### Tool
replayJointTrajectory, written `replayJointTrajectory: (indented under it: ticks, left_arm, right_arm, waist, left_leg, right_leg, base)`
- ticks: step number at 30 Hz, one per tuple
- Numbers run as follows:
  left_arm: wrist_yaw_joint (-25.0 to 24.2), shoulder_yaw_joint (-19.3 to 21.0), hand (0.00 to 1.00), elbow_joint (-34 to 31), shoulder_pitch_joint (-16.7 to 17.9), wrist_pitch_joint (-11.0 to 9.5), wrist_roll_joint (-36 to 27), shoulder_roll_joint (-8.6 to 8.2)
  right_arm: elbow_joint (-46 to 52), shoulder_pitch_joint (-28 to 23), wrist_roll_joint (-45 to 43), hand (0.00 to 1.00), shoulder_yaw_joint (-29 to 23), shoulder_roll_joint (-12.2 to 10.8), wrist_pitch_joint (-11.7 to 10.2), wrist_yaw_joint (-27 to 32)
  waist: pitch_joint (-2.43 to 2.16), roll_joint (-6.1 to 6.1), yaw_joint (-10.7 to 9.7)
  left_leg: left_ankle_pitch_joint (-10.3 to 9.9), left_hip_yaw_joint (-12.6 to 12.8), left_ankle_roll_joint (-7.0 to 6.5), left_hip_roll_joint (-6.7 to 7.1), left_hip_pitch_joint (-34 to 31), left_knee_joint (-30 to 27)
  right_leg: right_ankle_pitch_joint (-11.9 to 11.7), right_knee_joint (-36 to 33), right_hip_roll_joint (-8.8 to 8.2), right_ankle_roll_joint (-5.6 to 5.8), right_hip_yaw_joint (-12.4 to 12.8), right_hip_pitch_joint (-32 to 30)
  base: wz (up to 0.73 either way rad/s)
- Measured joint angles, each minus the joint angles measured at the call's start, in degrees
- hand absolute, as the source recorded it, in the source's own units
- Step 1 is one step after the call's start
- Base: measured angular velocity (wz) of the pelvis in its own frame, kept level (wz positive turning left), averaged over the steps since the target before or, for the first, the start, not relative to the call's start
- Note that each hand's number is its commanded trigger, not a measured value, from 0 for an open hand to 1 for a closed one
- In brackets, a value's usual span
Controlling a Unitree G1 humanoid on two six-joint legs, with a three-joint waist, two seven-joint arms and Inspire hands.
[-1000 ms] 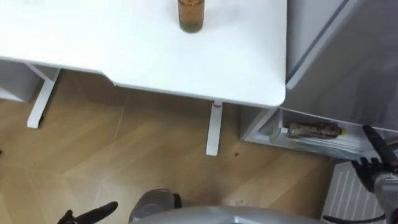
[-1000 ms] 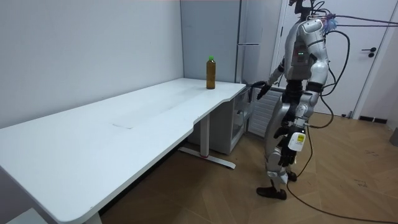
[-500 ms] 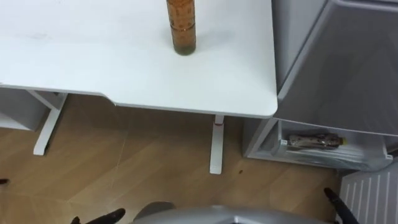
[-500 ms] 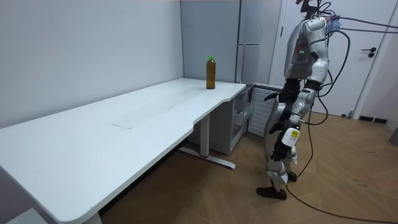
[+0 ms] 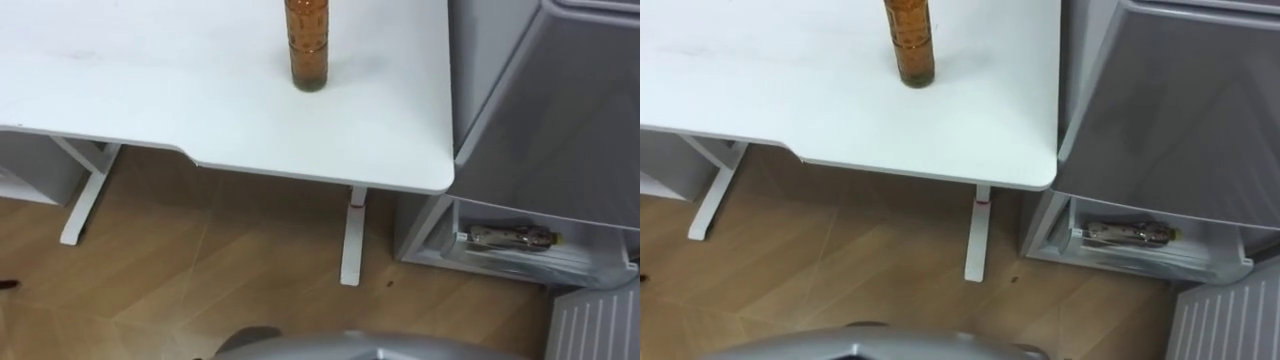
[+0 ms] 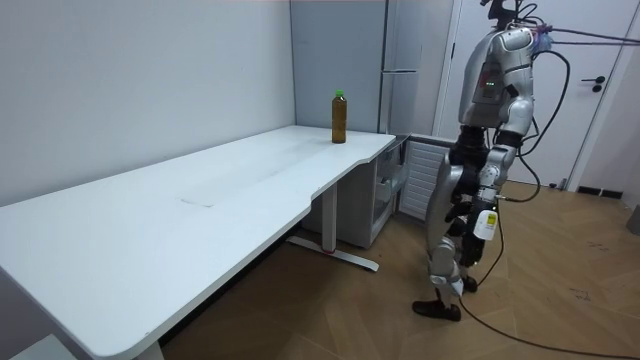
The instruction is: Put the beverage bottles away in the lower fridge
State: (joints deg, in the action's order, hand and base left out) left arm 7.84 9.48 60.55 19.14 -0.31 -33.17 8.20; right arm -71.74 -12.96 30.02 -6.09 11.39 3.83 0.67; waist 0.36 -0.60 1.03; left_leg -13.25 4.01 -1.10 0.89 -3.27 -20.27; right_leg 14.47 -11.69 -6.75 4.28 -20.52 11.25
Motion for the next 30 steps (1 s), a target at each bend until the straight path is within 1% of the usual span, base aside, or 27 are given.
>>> replayJointTrajectory:
  ticks: [1, 3, 4, 6, 11, 13, 16, 18, 19, 21, 22, 23, 24, 25, 26, 27, 28, 30]
  left_arm:
    - [0.22, -0.01, 0.00, 0.09, -0.32, 0.09, -0.05, -0.04]
    - [0.80, -0.01, 0.00, 0.16, -1.75, 0.09, -0.35, -0.67]
    - [0.90, -0.01, 0.00, 0.24, -2.04, 0.10, -0.67, -0.86]
    - [1.57, -0.02, 0.00, 0.29, -2.93, 0.08, -1.31, -1.48]
    - [3.08, -0.01, 0.00, 0.88, -4.70, -0.11, -4.11, -1.59]
    - [3.80, 0.80, 0.00, 0.72, -5.14, -0.11, -4.13, -1.78]
    - [6.56, 4.10, 0.00, -0.74, -5.28, -0.11, -3.19, -2.23]
    - [10.41, 6.08, 0.00, -4.80, -5.24, -0.61, -3.39, -2.26]
    - [11.63, 6.36, 0.00, -6.03, -5.23, -0.95, -3.47, -2.24]
    - [15.92, 7.41, 0.00, -9.71, -5.46, -3.84, -3.85, -2.26]
    - [17.06, 7.82, 0.00, -10.65, -5.59, -4.30, -3.86, -2.28]
    - [19.55, 8.53, 0.00, -14.29, -5.22, -4.68, -3.84, -2.37]
    - [22.09, 8.58, 0.00, -18.36, -4.42, -5.59, -3.80, -2.35]
    - [23.20, 8.61, 0.00, -20.54, -4.02, -6.03, -3.59, -2.36]
    - [25.66, 9.05, 0.00, -24.47, -3.68, -6.74, -2.35, -2.36]
    - [27.86, 9.78, 0.00, -27.37, -3.73, -7.91, -0.60, -2.36]
    - [28.84, 10.29, 0.00, -29.12, -3.74, -8.47, 0.06, -2.37]
    - [33.42, 12.01, 0.00, -36.45, -3.73, -11.13, 2.21, -2.36]
  right_arm:
    - [0.00, 0.20, -0.76, 0.00, 0.46, -0.12, -0.01, 0.08]
    - [0.05, 0.75, -3.74, 0.00, 1.37, -0.70, -0.04, 0.59]
    - [0.05, 1.03, -4.38, 0.00, 1.49, -0.77, -0.05, 0.62]
    - [0.03, 2.32, -7.35, 0.00, 1.56, -1.01, -0.16, 0.78]
    - [-0.10, 2.84, -10.06, 0.00, 2.50, -1.09, -0.69, 1.77]
    - [0.10, 2.77, -10.65, 0.00, 2.42, -1.12, -0.68, 1.85]
    - [0.10, 2.79, -11.75, 0.00, 2.38, -1.12, -0.67, 2.16]
    - [0.14, 2.90, -13.41, 0.00, 2.56, -1.12, -0.91, 2.29]
    - [0.19, 2.86, -13.96, 0.00, 2.58, -1.12, -1.14, 2.33]
    - [0.50, 2.78, -15.75, 0.00, 2.57, -1.14, -1.68, 2.50]
    - [0.56, 2.76, -16.17, 0.00, 2.57, -1.15, -1.88, 2.50]
    - [0.75, 2.66, -16.61, 0.00, 2.81, -1.15, -2.06, 2.47]
    - [0.80, 2.65, -16.65, 0.00, 3.13, -1.15, -2.34, 2.41]
    - [0.94, 2.64, -16.74, 0.00, 3.10, -1.18, -2.56, 2.37]
    - [1.40, 2.63, -17.37, 0.00, 2.93, -1.26, -2.73, 2.35]
    - [1.61, 2.69, -17.82, 0.00, 2.68, -1.35, -3.27, 2.31]
    - [1.67, 2.49, -17.81, 0.00, 2.63, -1.40, -3.60, 2.30]
    - [2.32, 2.25, -18.67, 0.00, 2.65, -1.56, -4.94, 2.15]
  waist:
    - [0.00, 0.04, 0.13]
    - [0.10, 0.30, 0.71]
    - [0.17, 0.38, 0.74]
    - [0.16, 0.57, 0.69]
    - [0.18, 0.57, 0.72]
    - [0.19, 0.56, 0.71]
    - [0.20, 0.50, 0.88]
    - [0.19, 0.46, 1.27]
    - [0.19, 0.46, 1.46]
    - [0.16, 0.52, 2.20]
    - [0.14, 0.50, 2.34]
    - [0.11, 0.45, 2.59]
    - [0.08, 0.39, 2.72]
    - [-0.05, 0.60, 2.75]
    - [0.04, 0.35, 2.90]
    - [0.00, 0.33, 3.47]
    - [-0.04, 0.35, 3.73]
    - [-0.25, 0.56, 4.27]
  left_leg:
    - [0.03, 0.04, 0.02, -0.06, 0.08, 0.00]
    - [0.14, 0.12, 0.04, -0.14, 0.46, 0.00]
    - [0.14, 0.19, 0.03, -0.13, 0.73, 0.01]
    - [0.14, 0.31, 0.01, -0.09, 1.22, 0.32]
    - [0.34, -0.05, 0.05, 0.01, 1.63, 0.78]
    - [0.33, 0.18, 0.06, 0.01, 1.71, 0.84]
    - [0.33, 0.23, 0.06, 0.01, 1.73, 0.84]
    - [0.33, 0.11, 0.06, 0.04, 1.44, 0.90]
    - [0.33, 0.12, 0.06, 0.04, 1.38, 0.90]
    - [0.33, 0.23, 0.06, 0.07, 1.37, 0.94]
    - [0.33, 0.23, 0.06, 0.07, 1.41, 0.97]
    - [0.33, -0.01, 0.06, 0.11, 1.47, 0.99]
    - [0.33, -0.19, 0.06, 0.19, 1.56, 0.98]
    - [0.33, -0.25, 0.06, 0.20, 1.58, 0.93]
    - [0.33, -0.32, 0.06, 0.26, 1.55, 0.91]
    - [0.34, -0.41, 0.05, 0.31, 1.55, 0.94]
    - [0.34, -0.35, 0.05, 0.32, 1.61, 0.98]
    - [0.33, -0.31, 0.05, 0.32, 1.74, 1.04]
  right_leg:
    - [-0.01, 0.00, 0.03, -0.01, 0.03, 0.01]
    - [-0.06, 0.00, 0.07, -0.10, 0.05, 0.29]
    - [-0.06, 0.03, 0.04, -0.10, 0.06, 0.54]
    - [-0.06, 0.03, -0.06, -0.10, 0.12, 1.03]
    - [-0.06, 0.05, -0.07, -0.10, 0.05, 1.15]
    - [-0.06, 0.04, -0.06, -0.10, 0.03, 1.15]
    - [-0.06, 0.05, -0.08, -0.10, -0.13, 1.16]
    - [-0.06, 0.05, -0.08, -0.10, -0.10, 0.79]
    - [-0.07, 0.05, -0.08, -0.10, -0.08, 0.72]
    - [-0.07, 0.04, -0.11, -0.09, -0.08, 0.71]
    - [-0.07, 0.06, -0.11, -0.09, -0.08, 0.75]
    - [-0.07, 0.08, -0.09, -0.09, -0.15, 0.93]
    - [-0.07, 0.07, -0.09, -0.09, -0.20, 1.07]
    - [-0.08, 0.07, -0.08, -0.09, -0.20, 1.11]
    - [-0.08, 0.08, -0.09, -0.09, -0.18, 1.09]
    - [-0.07, 0.07, -0.11, -0.09, -0.14, 1.10]
    - [-0.08, 0.08, -0.11, -0.09, -0.08, 1.07]
    - [-0.08, 0.06, -0.13, -0.09, -0.06, 1.13]
  base:
    - [0.00]
    - [0.00]
    - [0.00]
    - [-0.04]
    - [0.00]
    - [0.00]
    - [0.00]
    - [0.00]
    - [0.00]
    - [0.00]
    - [0.00]
    - [0.07]
    - [0.08]
    - [0.07]
    - [0.04]
    - [0.00]
    - [0.00]
    - [0.00]
